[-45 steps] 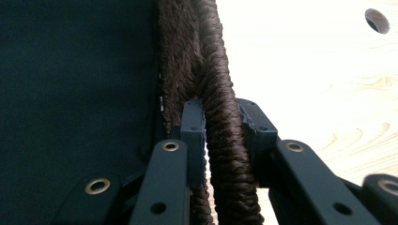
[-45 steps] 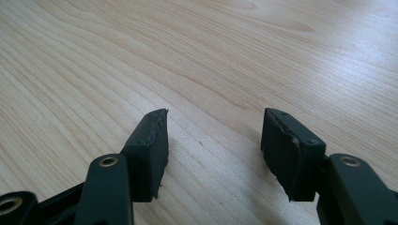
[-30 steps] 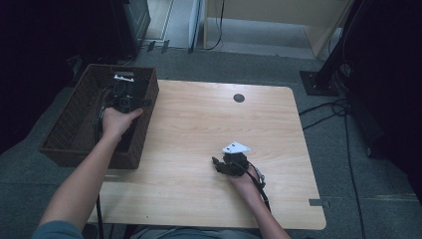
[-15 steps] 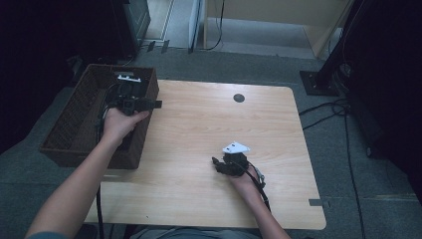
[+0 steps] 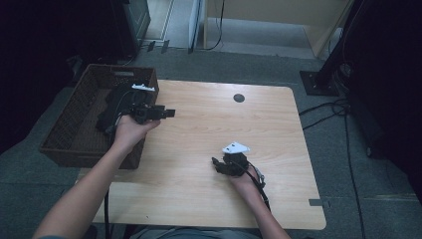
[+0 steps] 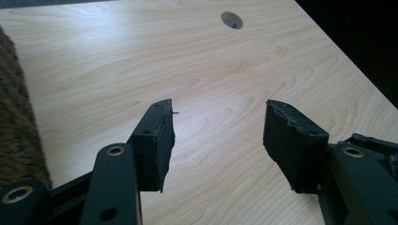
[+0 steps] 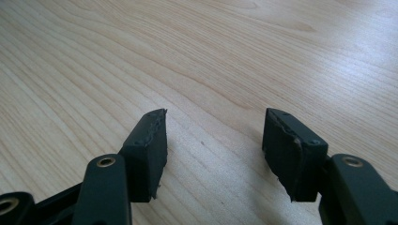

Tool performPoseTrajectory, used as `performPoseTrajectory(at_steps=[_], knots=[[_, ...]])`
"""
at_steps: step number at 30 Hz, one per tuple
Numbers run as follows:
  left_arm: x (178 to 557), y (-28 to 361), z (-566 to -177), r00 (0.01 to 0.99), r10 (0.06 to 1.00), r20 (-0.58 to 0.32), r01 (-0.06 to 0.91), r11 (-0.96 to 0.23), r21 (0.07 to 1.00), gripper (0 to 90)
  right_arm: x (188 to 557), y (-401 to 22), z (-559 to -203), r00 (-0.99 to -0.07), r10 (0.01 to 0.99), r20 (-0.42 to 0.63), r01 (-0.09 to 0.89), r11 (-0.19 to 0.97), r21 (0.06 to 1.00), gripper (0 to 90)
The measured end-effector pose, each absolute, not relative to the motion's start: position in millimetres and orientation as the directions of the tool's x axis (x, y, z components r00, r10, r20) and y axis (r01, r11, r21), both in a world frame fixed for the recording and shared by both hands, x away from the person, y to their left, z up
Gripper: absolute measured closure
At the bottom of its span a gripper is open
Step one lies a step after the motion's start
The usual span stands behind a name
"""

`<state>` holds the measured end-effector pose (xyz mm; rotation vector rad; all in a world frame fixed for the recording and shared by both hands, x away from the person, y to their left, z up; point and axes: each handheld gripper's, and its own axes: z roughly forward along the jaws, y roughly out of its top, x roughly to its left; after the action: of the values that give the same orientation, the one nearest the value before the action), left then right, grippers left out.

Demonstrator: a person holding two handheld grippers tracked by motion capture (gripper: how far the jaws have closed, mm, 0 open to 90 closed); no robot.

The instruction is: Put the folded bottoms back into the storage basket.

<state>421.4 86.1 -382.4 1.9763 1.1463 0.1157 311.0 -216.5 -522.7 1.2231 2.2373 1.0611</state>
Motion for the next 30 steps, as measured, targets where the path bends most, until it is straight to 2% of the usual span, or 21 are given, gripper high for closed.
performPoseTrajectory(at_steps=[14,30], knots=[[404.1,55.3,-410.1,0.63,0.713,-0.306,0.673,-0.306,0.673,41.2,310.8,-216.5,-522.7,-0.551,0.834,0.029,0.551,0.338,0.763,40.6],[382.8,41.5,-454.8,0.657,0.692,-0.3,0.676,-0.363,0.641,39.5,310.7,-216.3,-522.6,-0.552,0.833,0.029,0.552,0.339,0.762,40.4]])
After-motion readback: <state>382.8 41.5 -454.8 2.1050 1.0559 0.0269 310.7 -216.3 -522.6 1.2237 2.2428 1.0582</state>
